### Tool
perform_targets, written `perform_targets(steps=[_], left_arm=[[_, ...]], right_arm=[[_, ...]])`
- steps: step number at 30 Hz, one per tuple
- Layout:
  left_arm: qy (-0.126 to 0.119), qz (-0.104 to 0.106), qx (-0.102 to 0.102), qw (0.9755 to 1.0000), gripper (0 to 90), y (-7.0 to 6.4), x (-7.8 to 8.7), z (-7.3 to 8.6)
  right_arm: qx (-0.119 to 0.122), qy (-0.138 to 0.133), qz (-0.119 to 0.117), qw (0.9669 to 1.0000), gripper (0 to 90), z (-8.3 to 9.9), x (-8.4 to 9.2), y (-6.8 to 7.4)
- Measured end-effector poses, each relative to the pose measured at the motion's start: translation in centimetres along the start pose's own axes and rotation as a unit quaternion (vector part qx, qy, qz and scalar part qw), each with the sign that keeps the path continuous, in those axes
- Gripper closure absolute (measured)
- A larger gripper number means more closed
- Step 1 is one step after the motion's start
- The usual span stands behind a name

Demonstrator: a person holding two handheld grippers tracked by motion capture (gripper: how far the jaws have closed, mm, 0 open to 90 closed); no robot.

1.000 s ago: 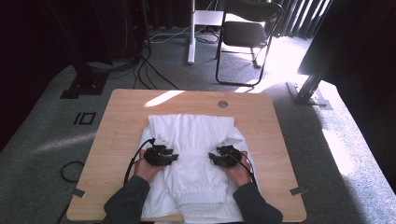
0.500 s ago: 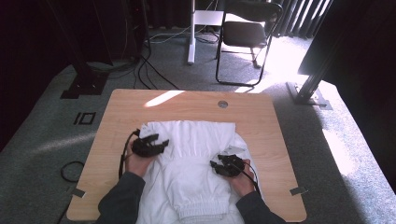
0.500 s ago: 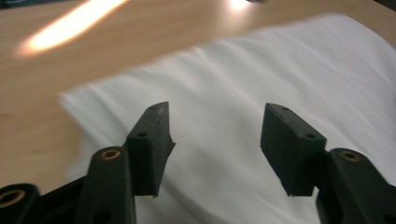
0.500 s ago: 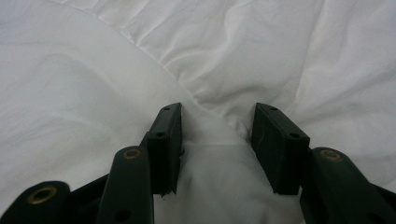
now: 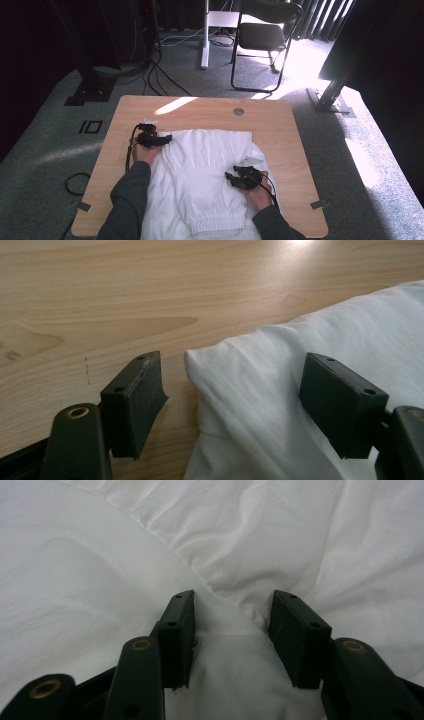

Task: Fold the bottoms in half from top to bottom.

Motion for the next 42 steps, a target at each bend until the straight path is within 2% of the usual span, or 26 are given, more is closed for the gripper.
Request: perform_targets(steps=[2,4,7,8,10,12,13,14,15,16,17,20,21,24,26,28,31,33,34,38,39,42], left_arm=[[-0.002,-0.017,-0.006,0.9998,23.9,0.3,-0.1,0.1],[-0.005,-0.026,-0.003,0.9996,20.9,0.5,-0.2,0.0],[-0.001,-0.032,-0.015,0.9994,21.3,0.2,-0.3,0.1],[0.004,-0.021,-0.019,0.9996,26.5,-0.2,-0.1,0.2],[0.019,0.013,-0.021,0.9995,50.6,-0.8,0.1,0.3],[0.032,0.039,-0.016,0.9986,68.3,-1.0,0.2,0.5],[0.033,0.043,-0.014,0.9984,72.8,-1.0,0.2,0.6],[0.033,0.043,-0.014,0.9984,75.7,-1.0,0.2,0.6],[0.034,0.042,-0.02,0.9983,75.7,-1.1,0.3,0.6],[0.035,0.04,-0.026,0.9983,78.4,-1.1,0.3,0.6],[0.034,0.039,-0.026,0.9983,78.6,-1.2,0.3,0.5],[0.035,0.042,-0.019,0.9983,78.7,-1.1,0.3,0.5],[0.035,0.042,-0.018,0.9983,78.6,-1.1,0.3,0.5],[0.036,0.041,-0.016,0.9984,78.5,-1.1,0.3,0.5],[0.036,0.043,-0.009,0.9984,78.4,-1.1,0.2,0.5],[0.037,0.045,-0.007,0.9983,78.3,-1.1,0.2,0.5],[0.038,0.045,-0.005,0.9982,78.1,-1.0,0.2,0.5],[0.038,0.045,-0.004,0.9982,78.1,-1.0,0.2,0.5],[0.038,0.046,-0.003,0.9982,78.1,-1.0,0.2,0.5],[0.04,0.047,-0.003,0.9981,78.0,-1.0,0.2,0.5],[0.041,0.046,-0.004,0.9981,77.9,-1.0,0.2,0.5],[0.043,0.042,-0.007,0.9982,78.0,-1.2,0.2,0.5]], right_arm=[[0.0,0.0,0.001,1.0,52.4,0.0,0.0,0.0],[-0.001,0.001,0.001,1.0,52.4,0.0,0.0,0.0],[-0.002,0.001,0.002,1.0,52.4,0.0,0.0,0.0],[-0.003,0.001,0.002,1.0,52.4,0.0,0.0,0.0],[-0.004,0.004,-0.001,1.0,52.1,0.0,0.1,0.1],[-0.013,0.012,-0.015,0.9997,51.7,-0.1,0.2,-0.1],[-0.021,0.013,-0.025,0.9994,52.1,-0.3,0.4,-0.3],[-0.021,0.013,-0.025,0.9994,52.1,-0.3,0.4,-0.3],[-0.025,0.007,-0.029,0.9993,53.3,-0.7,0.7,-0.7],[-0.03,-0.004,-0.006,0.9995,53.2,-1.4,1.2,-2.3],[-0.039,-0.006,0.001,0.9992,53.3,-1.7,1.4,-3.1],[-0.075,-0.008,0.031,0.9967,48.8,-3.1,1.4,-6.6],[-0.091,-0.011,0.044,0.9948,46.3,-3.8,1.2,-8.3],[-0.111,0.002,0.074,0.991,36.5,-5.0,-0.2,-11.7],[-0.128,0.011,0.084,0.9881,32.5,-5.4,-1.4,-13.5],[-0.163,0.011,0.073,0.9839,29.5,-5.5,-2.6,-14.7],[-0.183,0.032,0.076,0.9797,28.2,-5.1,-4.3,-15.8],[-0.189,0.042,0.07,0.9785,27.9,-4.9,-5.2,-16.1],[-0.187,0.051,0.075,0.9781,27.3,-4.8,-5.5,-16.2],[-0.161,0.07,0.092,0.9802,27.8,-4.6,-6.1,-16.2],[-0.155,0.073,0.09,0.9811,29.5,-4.6,-6.1,-16.0],[-0.145,0.084,0.071,0.9833,44.7,-4.8,-5.9,-15.3]])
Point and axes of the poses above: each handheld gripper's, and its own axes: x roughly backward along the jaws, z roughly out of its underside, y roughly to its left, the point moved 7 cm from there along -x, roughly forward along the jaws, and after that the axes turned 10 degrees about x, right-handed, at the moved point
